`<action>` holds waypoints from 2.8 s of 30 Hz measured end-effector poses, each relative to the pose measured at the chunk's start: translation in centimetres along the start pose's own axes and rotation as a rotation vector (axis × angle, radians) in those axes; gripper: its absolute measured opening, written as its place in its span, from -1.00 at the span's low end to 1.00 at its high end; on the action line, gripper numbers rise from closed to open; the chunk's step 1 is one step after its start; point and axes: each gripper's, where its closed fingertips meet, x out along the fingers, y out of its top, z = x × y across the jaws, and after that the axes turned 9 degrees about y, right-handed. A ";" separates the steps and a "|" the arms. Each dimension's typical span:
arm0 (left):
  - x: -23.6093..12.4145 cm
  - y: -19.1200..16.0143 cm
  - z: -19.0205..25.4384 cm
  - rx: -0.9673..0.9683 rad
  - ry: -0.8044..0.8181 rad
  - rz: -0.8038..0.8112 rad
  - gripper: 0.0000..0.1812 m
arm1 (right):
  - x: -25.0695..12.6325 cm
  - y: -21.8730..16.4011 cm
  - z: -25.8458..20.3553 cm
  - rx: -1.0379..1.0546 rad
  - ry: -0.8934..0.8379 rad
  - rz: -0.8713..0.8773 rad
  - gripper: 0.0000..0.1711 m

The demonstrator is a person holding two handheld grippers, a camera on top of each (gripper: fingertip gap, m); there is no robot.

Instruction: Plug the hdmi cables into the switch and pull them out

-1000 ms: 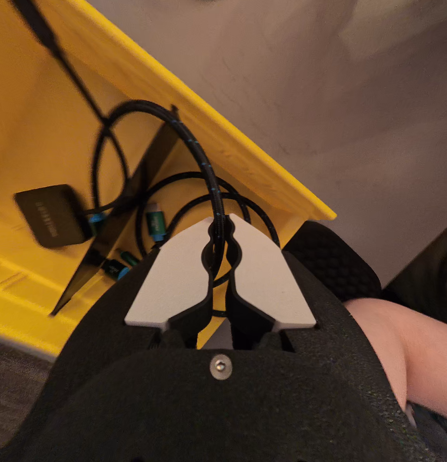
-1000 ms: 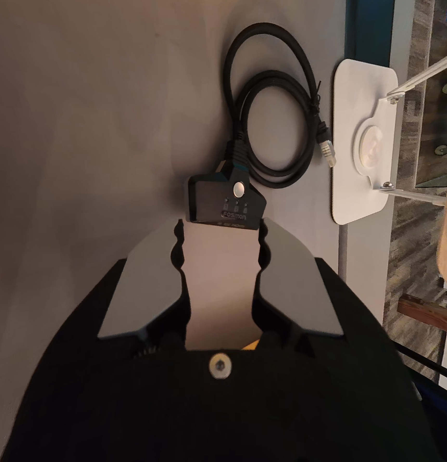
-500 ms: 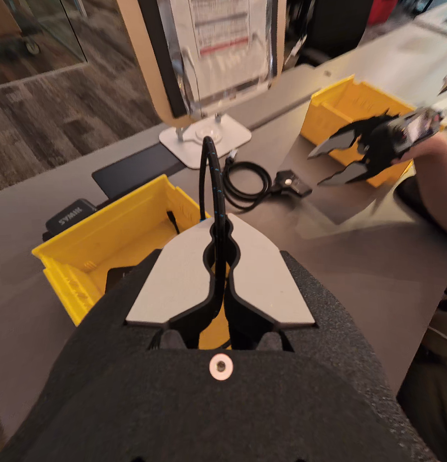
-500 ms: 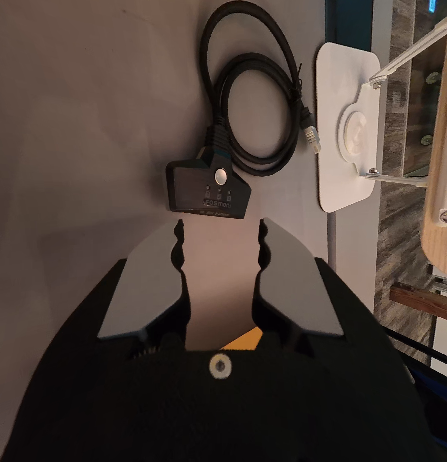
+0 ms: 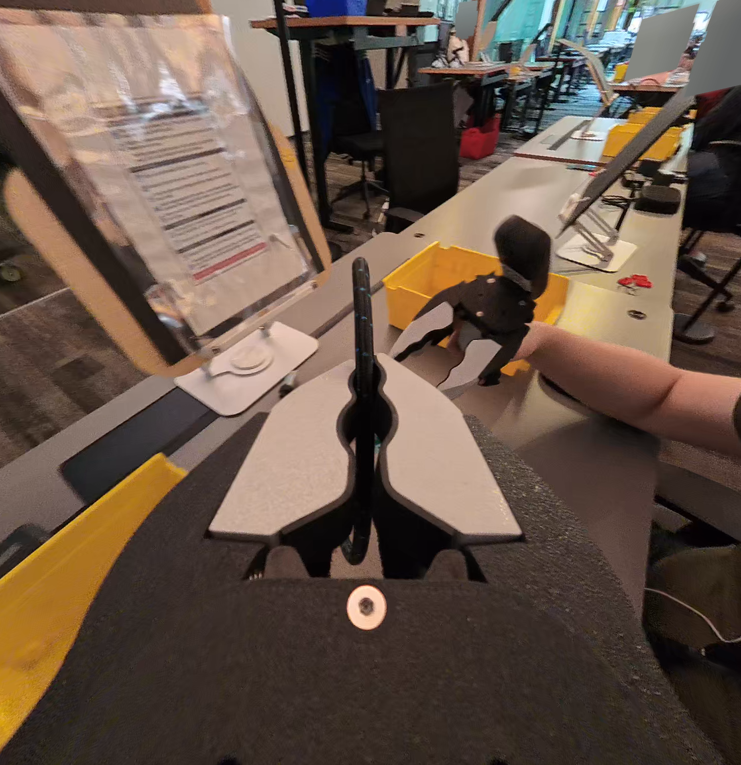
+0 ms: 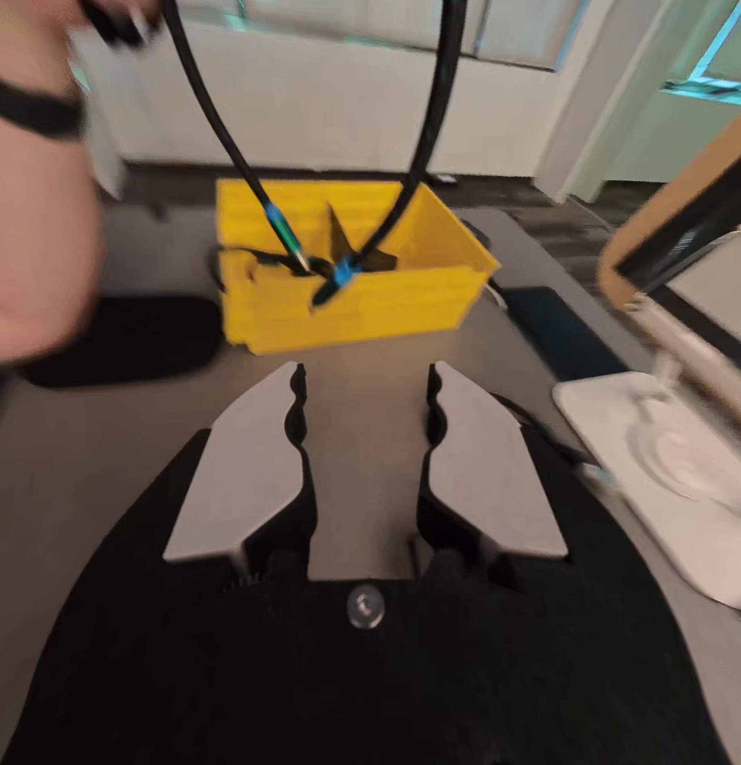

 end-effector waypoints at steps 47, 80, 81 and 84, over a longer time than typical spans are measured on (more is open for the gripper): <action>11.9 -8.2 11.9 0.233 -0.408 -0.207 -0.42 | -9.3 8.9 -6.4 -0.082 0.496 0.608 -0.92; 13.7 -2.6 10.4 -0.253 -0.264 0.168 -0.33 | -19.1 12.7 0.5 -0.206 -0.452 0.881 -0.91; 13.5 -2.4 10.6 -0.264 -0.285 0.179 -0.32 | -19.0 12.6 0.5 -0.210 -0.460 0.875 -0.91; 13.9 -2.9 10.0 -0.245 -0.216 0.156 -0.37 | -18.5 12.6 0.2 -0.238 -0.467 0.862 -0.91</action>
